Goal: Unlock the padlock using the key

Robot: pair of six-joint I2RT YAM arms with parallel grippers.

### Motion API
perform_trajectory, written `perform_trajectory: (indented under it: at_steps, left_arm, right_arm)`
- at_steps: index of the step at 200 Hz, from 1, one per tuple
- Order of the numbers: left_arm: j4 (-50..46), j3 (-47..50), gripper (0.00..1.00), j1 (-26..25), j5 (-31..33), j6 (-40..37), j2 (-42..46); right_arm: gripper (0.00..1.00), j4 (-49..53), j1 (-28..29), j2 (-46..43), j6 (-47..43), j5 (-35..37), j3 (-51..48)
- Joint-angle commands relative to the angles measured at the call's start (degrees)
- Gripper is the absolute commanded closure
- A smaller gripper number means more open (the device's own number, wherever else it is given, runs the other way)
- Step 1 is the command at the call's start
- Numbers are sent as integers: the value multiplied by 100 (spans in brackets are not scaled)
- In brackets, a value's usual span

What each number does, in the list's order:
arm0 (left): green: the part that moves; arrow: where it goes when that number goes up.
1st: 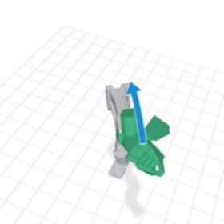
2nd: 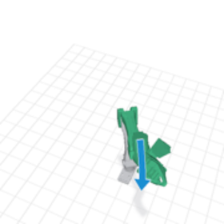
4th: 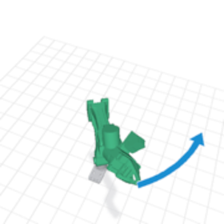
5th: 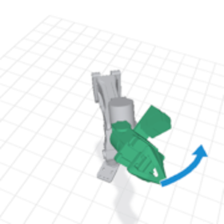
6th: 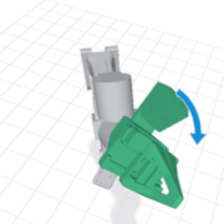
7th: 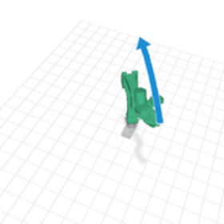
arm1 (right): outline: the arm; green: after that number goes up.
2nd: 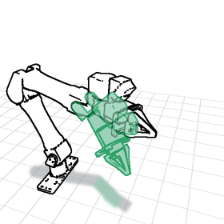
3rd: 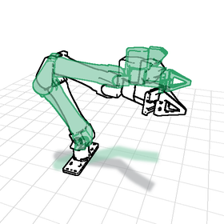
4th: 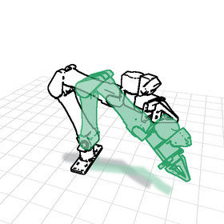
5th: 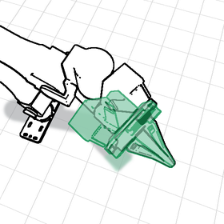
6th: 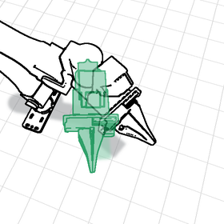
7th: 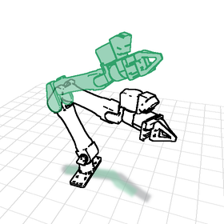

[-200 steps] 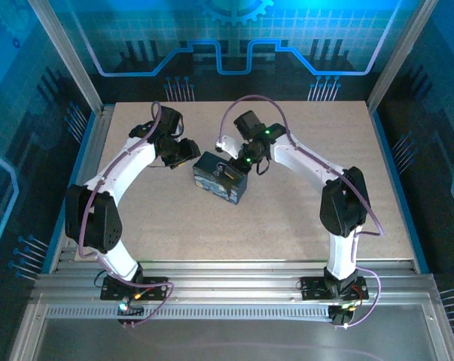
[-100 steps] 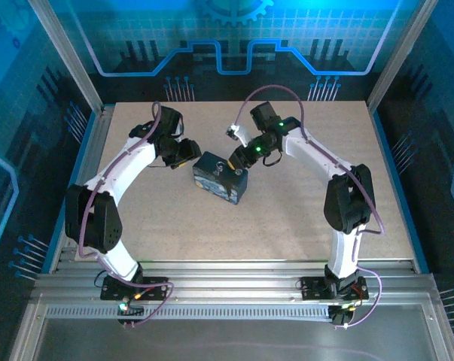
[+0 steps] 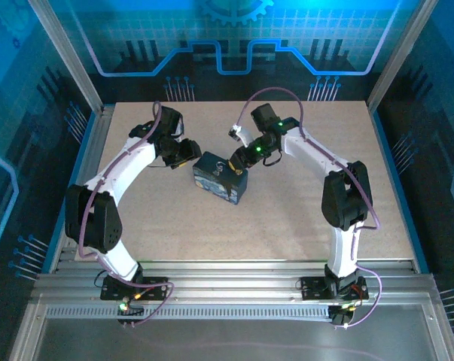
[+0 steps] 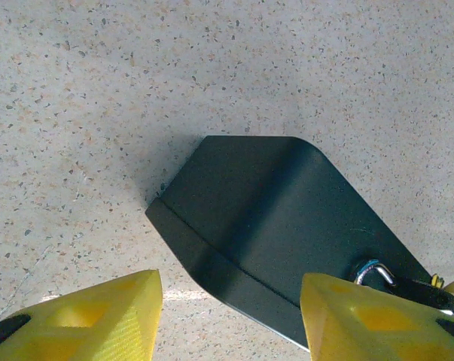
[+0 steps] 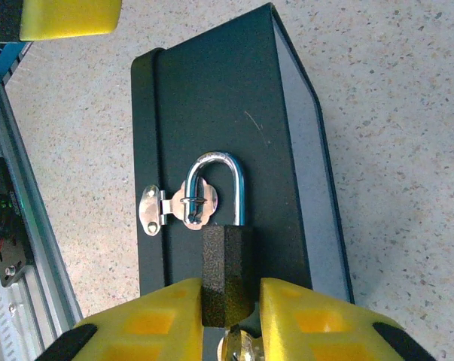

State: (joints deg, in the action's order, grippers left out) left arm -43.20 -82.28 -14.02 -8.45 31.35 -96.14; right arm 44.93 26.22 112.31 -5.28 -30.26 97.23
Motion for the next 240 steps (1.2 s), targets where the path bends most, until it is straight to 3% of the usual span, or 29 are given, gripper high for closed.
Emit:
perform_trajectory:
  at_steps: [1, 78, 108, 141, 240]
  left_arm:
    - [-75, -72, 48, 22, -104, -64, 159]
    - [-74, -51, 48, 5, -153, -100, 109]
    - [-74, -34, 48, 5, -140, -105, 85]
    - [-94, -50, 48, 17, 3, -94, 86]
    - [-35, -162, 47, 101, 80, -6, 33]
  right_arm:
    - [74, -41, -38, 10, 74, -6, 139]
    - [77, -67, 250, 194, 153, 549, 282]
    - [91, -11, 335, 212, 115, 639, 369]
    - [99, 17, 405, 93, 196, 892, 419]
    - [100, -932, 640, -246, 1576, 1426, 50]
